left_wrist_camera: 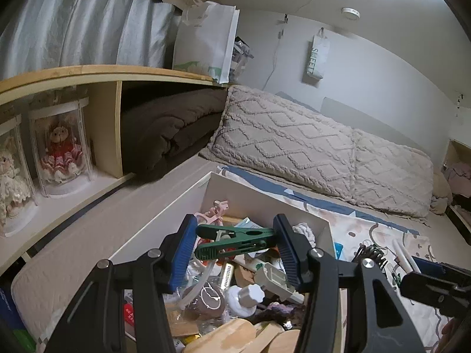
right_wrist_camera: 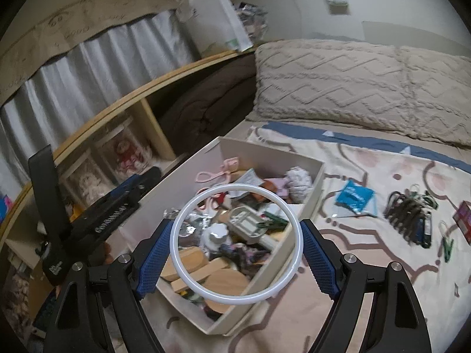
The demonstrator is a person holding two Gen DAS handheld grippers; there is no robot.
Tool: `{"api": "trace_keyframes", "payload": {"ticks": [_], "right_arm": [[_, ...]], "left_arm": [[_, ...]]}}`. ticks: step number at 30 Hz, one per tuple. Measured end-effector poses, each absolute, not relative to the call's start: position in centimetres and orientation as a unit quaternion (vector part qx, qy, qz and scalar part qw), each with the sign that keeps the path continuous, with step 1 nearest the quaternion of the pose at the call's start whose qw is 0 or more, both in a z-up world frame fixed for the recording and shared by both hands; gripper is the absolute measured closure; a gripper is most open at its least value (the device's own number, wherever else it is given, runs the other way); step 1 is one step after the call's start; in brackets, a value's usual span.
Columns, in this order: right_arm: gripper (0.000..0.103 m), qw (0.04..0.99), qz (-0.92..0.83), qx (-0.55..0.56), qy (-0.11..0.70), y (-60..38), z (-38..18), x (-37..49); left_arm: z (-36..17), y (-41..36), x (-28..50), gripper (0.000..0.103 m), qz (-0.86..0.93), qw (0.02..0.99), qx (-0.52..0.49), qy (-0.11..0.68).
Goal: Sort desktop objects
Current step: 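Carry the clothespin and white ring over the white cardboard box, then open the right gripper to drop the ring while the left gripper releases the clothespin into the box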
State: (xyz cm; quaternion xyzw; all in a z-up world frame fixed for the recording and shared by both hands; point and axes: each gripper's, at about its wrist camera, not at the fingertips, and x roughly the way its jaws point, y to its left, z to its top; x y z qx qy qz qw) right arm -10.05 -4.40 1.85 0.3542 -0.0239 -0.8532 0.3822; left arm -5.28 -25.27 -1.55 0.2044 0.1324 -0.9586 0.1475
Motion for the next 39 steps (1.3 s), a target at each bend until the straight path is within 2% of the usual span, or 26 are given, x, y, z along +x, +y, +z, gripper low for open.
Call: {"api": "trace_keyframes", "payload": {"ticks": [9,22,24,25,26,39], "right_arm": [[0.018,0.368,-0.853,0.369,0.001,-8.7,0.9,-12.6],[0.018,0.346,-0.844,0.408,-0.032,-11.6,-0.8,-17.7],[0.014,0.341,-0.845,0.41,-0.033,-11.7,-1.1,-17.9],[0.003,0.334,-0.849,0.409,-0.033,-11.7,-1.3,-17.9],[0.0,0.331,-0.85,0.408,-0.036,-11.6,-1.5,-17.9],[0.0,0.35,-0.835,0.421,-0.058,-10.8,-1.8,-18.1]], "left_arm": [[-2.5,-26.6,-5.5,0.05,-0.953,0.154,0.219,0.143],[-3.1,-28.5,-5.4,0.049,-0.948,0.158,0.222,0.164],[-3.2,-28.7,-5.3,0.049,-0.948,0.158,0.221,0.168],[-3.2,-28.8,-5.2,0.049,-0.947,0.158,0.221,0.169],[-3.2,-28.9,-5.2,0.049,-0.947,0.158,0.221,0.17],[-3.7,-28.4,-5.8,0.05,-0.948,0.154,0.231,0.154]]}}
